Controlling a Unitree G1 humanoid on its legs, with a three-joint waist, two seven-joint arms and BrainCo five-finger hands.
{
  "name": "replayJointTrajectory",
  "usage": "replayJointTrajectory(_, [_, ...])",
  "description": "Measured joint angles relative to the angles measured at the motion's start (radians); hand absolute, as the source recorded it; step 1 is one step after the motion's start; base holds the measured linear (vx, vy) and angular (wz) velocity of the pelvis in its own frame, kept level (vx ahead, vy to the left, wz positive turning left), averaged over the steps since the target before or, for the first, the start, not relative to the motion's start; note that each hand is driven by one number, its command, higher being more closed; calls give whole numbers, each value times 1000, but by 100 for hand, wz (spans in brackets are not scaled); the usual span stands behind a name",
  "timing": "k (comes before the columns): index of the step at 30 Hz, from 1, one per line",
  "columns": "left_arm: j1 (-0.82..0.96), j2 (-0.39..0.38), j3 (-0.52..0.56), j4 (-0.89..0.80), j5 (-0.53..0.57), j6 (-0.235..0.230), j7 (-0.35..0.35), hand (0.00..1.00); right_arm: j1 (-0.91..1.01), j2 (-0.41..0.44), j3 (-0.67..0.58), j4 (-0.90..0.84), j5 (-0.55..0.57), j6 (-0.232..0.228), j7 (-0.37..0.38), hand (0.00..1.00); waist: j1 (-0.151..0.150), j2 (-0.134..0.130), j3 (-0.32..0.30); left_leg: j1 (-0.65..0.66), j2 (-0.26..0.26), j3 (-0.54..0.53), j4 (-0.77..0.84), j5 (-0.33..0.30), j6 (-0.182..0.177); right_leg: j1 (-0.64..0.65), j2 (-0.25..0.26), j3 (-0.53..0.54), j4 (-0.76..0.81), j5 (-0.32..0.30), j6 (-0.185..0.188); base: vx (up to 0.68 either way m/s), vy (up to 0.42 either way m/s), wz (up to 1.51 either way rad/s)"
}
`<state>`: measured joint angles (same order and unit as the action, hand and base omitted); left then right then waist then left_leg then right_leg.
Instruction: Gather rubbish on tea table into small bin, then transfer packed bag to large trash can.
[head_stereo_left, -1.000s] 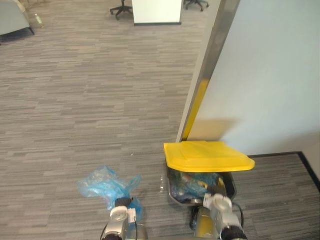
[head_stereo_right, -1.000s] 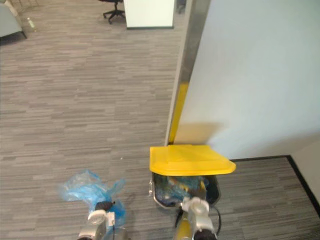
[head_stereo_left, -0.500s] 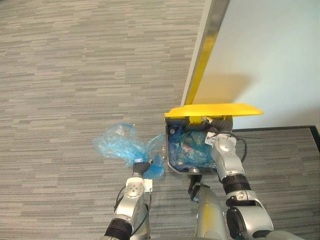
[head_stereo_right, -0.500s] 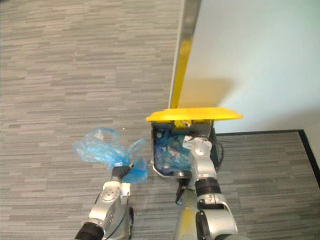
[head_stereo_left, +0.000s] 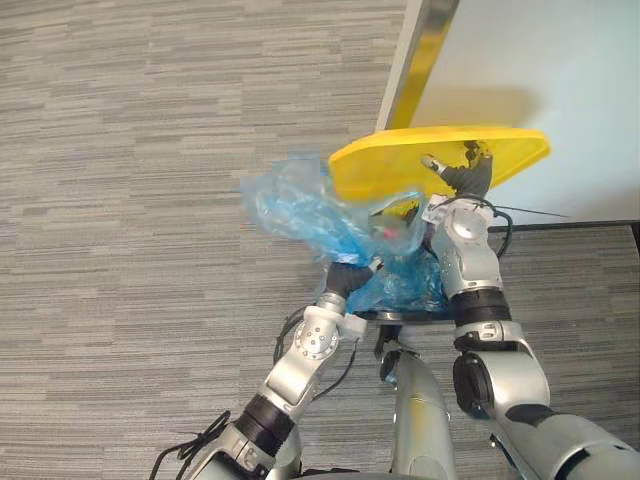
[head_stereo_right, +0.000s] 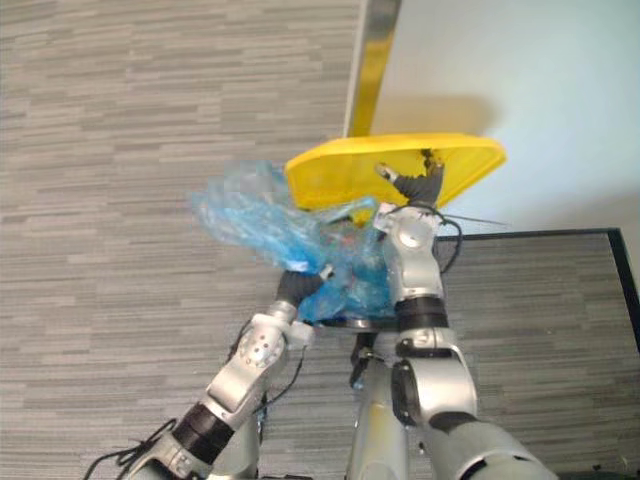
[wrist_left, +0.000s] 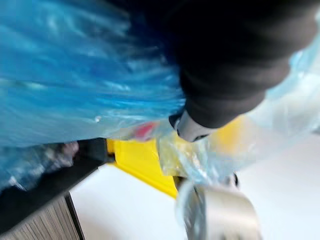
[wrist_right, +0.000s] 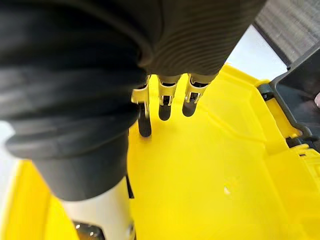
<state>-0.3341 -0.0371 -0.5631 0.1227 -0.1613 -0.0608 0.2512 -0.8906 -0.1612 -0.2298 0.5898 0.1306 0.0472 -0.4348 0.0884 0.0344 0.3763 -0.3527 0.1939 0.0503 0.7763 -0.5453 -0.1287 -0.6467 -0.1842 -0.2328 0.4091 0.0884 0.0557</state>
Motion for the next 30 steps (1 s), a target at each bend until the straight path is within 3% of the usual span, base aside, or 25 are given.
replayJointTrajectory(7, [-137,-42,-8,5,3,-1,9,100,-105,-9,-18,30,0,4,2,0,-32,0,40,-20,1,2,-1,2,-4,-23,3,3,0,3,-4,-2,-16,-2])
replayJointTrajectory(11, [-206,-62,9,137,11,6,27,100,-122,-17,-25,33,0,11,1,0,-40,0,40,-30,7,4,-2,6,-11,-36,16,7,-7,9,-12,9,-36,-9])
replayJointTrajectory(17, [-319,-83,76,320,13,31,36,100,-173,-30,19,9,-2,14,2,0,-61,-3,45,-97,19,30,9,6,-10,-95,41,25,-54,46,-16,-14,-45,-16])
replayJointTrajectory(25, [-476,-75,243,471,26,71,78,100,-221,-38,94,-148,1,3,0,0,-85,-34,93,-229,45,37,87,-9,-17,-206,65,37,-57,84,-12,-13,-57,-10])
replayJointTrajectory(26, [-492,-75,267,489,51,80,80,0,-235,-39,106,-159,1,-2,-1,0,-93,-37,112,-247,49,37,105,-12,-14,-217,67,37,-57,90,-10,-33,-28,-8])
replayJointTrajectory(30, [-497,-75,313,520,146,120,98,0,-243,-53,156,-182,9,-11,-3,0,-98,-42,125,-310,56,42,144,-25,-13,-270,75,45,-58,109,-15,-27,-30,-9])
